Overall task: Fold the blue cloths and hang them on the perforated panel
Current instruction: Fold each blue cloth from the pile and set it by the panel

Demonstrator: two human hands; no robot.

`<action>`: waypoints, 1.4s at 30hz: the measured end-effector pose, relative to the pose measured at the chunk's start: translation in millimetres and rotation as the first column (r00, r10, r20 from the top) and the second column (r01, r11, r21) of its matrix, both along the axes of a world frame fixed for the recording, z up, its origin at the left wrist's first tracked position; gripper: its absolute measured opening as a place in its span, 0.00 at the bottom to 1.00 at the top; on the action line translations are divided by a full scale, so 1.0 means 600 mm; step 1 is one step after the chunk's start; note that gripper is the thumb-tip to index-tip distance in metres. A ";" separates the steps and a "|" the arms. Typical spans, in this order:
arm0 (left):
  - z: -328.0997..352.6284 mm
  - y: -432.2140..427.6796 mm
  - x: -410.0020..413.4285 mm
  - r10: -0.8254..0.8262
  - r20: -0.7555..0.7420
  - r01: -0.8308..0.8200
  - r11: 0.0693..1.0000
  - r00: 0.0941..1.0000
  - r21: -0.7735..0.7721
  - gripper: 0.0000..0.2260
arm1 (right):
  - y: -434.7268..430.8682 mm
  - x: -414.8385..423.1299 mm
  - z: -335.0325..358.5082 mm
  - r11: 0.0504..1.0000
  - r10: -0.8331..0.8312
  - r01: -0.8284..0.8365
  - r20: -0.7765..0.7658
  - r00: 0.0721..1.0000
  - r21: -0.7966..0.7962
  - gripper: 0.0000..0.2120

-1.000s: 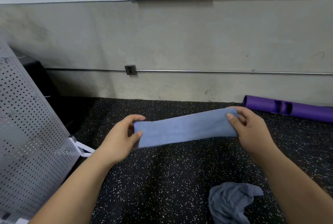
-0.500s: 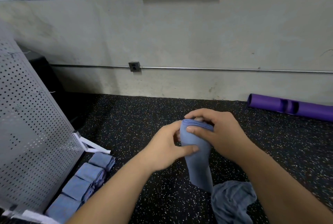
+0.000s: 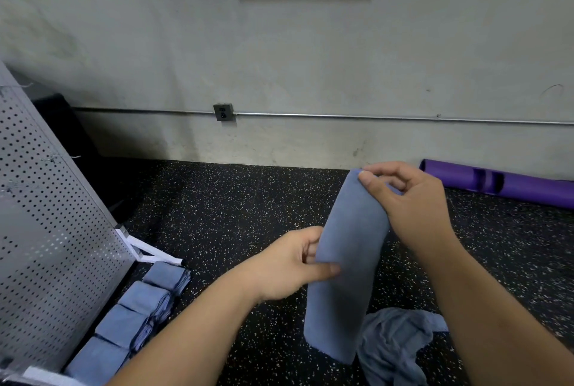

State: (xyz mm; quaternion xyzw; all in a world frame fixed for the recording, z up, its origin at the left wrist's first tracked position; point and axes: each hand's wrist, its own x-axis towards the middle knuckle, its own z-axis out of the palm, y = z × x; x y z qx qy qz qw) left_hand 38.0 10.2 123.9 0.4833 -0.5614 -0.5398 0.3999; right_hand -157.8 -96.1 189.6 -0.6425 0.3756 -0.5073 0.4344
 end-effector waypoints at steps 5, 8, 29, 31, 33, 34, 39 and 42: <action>0.000 0.006 -0.004 0.059 -0.087 -0.058 0.998 0.994 0.010 0.13 | -0.005 0.008 -0.011 0.967 -0.016 -0.029 0.175 0.984 0.252 0.11; 0.008 0.008 -0.004 0.127 -0.164 -0.131 0.991 0.978 -0.017 0.13 | -0.002 0.010 -0.018 0.903 0.124 -0.221 0.271 0.955 0.368 0.25; 0.013 0.015 0.002 0.074 -0.054 -0.080 0.990 0.996 -0.117 0.45 | 0.002 0.006 -0.039 0.975 0.140 -0.147 0.054 0.989 0.169 0.22; 0.016 0.014 0.000 0.082 -0.034 -0.086 0.988 0.996 -0.130 0.43 | 0.001 0.007 -0.042 0.982 0.120 -0.123 0.032 0.992 0.143 0.19; 0.015 0.013 -0.001 0.116 -0.027 -0.119 0.981 0.993 -0.150 0.41 | 0.003 0.005 -0.042 0.969 0.175 -0.176 0.021 0.984 0.174 0.16; 0.014 0.012 0.001 0.133 -0.040 -0.138 0.978 0.990 -0.158 0.41 | 0.006 0.002 -0.038 0.940 0.255 -0.259 0.044 0.966 0.223 0.16; 0.011 0.015 0.010 0.165 -0.089 -0.175 0.976 0.982 -0.132 0.38 | 0.012 -0.010 -0.035 0.848 0.459 -0.452 0.040 0.887 0.276 0.21; 0.010 0.018 0.011 0.118 -0.034 -0.120 0.989 0.992 -0.088 0.38 | 0.010 -0.009 -0.038 0.887 0.359 -0.362 0.067 0.931 0.285 0.20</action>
